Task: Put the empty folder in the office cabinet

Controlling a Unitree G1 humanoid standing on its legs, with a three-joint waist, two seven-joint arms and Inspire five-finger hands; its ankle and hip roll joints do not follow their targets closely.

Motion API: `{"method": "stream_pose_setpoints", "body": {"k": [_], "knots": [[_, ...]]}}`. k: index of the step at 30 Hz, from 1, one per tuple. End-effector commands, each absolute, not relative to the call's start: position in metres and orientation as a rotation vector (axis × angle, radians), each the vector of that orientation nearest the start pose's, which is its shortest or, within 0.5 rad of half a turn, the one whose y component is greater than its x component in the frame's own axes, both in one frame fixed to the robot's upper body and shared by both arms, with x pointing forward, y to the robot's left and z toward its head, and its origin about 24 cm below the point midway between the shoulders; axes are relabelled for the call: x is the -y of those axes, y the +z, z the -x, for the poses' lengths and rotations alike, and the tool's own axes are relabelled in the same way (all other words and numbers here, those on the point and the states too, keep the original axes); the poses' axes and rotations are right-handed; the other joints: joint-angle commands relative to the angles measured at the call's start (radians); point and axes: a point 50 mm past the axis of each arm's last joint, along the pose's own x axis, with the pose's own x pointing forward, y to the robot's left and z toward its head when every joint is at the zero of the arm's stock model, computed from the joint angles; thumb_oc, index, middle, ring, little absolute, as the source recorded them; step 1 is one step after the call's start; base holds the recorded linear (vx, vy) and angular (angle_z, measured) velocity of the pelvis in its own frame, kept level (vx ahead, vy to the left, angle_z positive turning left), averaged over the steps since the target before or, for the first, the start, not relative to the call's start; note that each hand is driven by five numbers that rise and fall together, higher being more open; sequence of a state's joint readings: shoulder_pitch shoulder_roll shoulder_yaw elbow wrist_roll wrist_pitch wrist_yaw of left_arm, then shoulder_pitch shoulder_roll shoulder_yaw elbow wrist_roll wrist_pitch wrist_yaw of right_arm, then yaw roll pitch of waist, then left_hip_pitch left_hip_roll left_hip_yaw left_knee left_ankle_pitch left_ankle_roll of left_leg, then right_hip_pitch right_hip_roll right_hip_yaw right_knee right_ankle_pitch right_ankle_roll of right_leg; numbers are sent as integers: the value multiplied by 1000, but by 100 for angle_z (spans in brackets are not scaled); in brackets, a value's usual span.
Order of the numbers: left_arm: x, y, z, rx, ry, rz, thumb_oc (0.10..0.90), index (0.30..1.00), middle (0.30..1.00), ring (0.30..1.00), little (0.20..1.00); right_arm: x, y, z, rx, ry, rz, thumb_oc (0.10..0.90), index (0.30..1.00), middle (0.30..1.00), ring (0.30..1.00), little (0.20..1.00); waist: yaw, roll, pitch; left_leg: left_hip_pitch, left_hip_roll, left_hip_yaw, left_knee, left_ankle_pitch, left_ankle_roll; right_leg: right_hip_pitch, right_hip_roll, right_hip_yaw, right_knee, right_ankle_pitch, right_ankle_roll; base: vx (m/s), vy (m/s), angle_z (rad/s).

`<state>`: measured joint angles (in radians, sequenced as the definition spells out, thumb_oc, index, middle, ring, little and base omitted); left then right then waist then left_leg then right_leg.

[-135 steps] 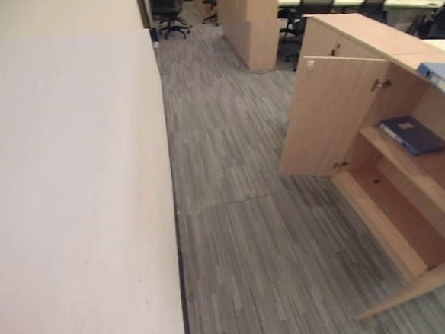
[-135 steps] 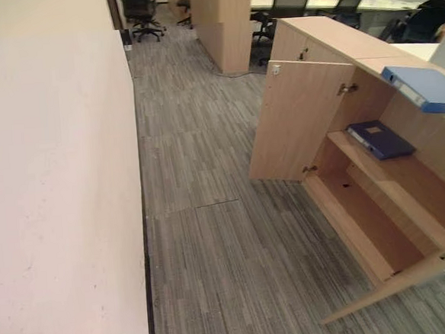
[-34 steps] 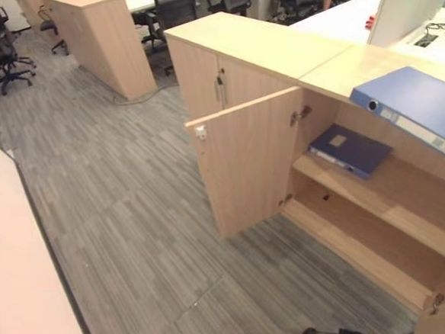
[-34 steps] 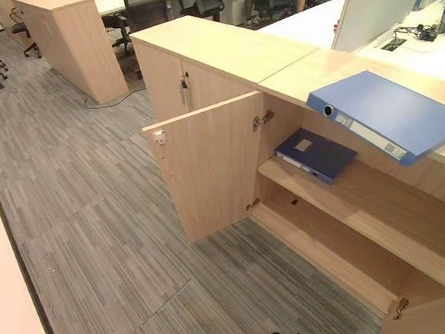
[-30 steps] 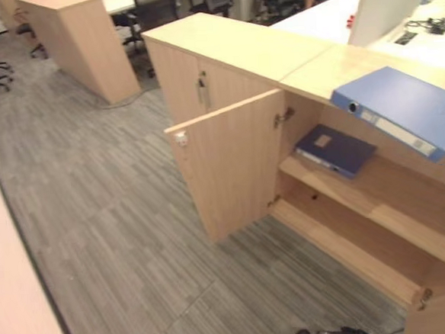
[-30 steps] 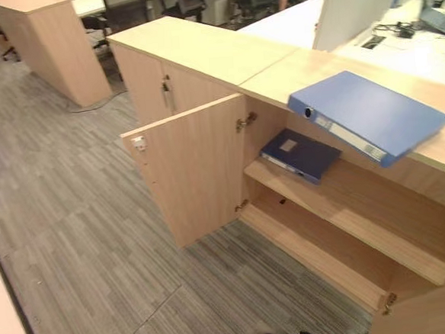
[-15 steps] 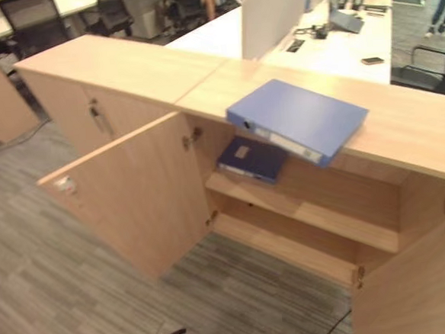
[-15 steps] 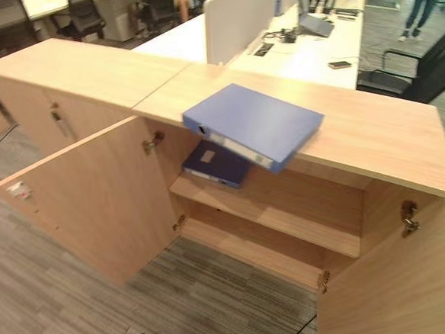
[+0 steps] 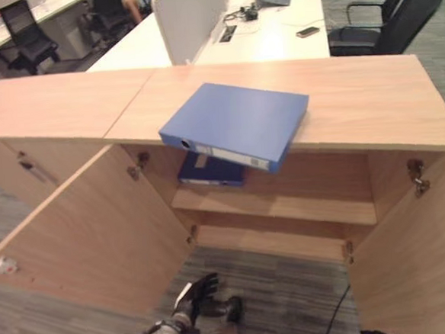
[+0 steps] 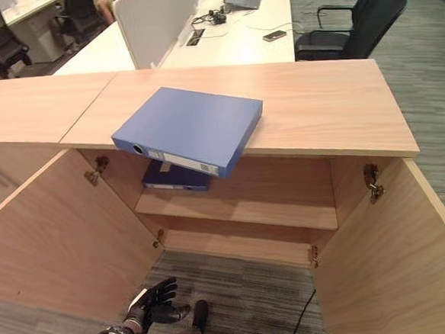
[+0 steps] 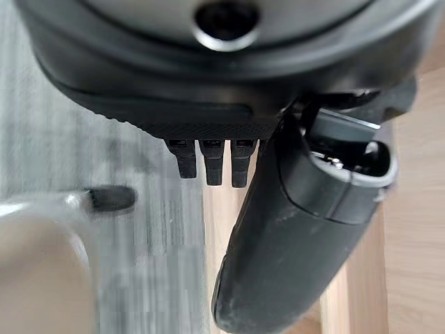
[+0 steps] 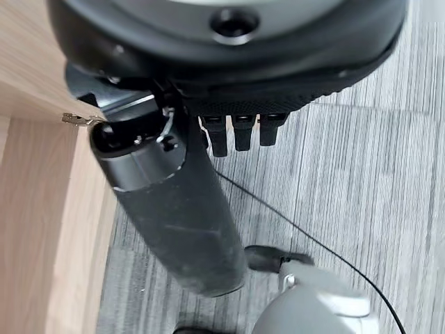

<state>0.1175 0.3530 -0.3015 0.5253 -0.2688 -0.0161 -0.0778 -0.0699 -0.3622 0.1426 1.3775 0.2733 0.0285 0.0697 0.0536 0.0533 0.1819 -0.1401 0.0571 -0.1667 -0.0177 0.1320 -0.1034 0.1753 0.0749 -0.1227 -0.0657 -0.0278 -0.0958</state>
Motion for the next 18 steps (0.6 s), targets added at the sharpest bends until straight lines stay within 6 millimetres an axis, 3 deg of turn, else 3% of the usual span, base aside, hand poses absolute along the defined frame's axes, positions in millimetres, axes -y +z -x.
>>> {"method": "stream_pose_setpoints", "body": {"k": [1,13,18], "knots": [[-204,-49,-201,-426,-175,-139,800,900,900,900,900,290,-148,-80,-1313,-253,145,800,900,900,900,900,21,-18,-56,58,-10,52,-60,22,15,-52,-115,-53,78,-51,141,112,149,-10],[-226,-62,-184,-503,-18,-205,800,900,900,900,900,268,-157,-77,-1323,-206,113,800,900,900,900,900,25,-35,-101,132,-52,76,-70,-40,51,-11,-138,-33,11,-20,170,45,51,-7],[-240,-38,-182,-384,99,-261,800,900,900,900,900,261,-161,-66,-1346,-228,77,800,900,900,900,900,46,-52,-100,135,-57,61,-70,-40,51,4,-134,-42,-5,-13,168,-2,-19,3]]}}
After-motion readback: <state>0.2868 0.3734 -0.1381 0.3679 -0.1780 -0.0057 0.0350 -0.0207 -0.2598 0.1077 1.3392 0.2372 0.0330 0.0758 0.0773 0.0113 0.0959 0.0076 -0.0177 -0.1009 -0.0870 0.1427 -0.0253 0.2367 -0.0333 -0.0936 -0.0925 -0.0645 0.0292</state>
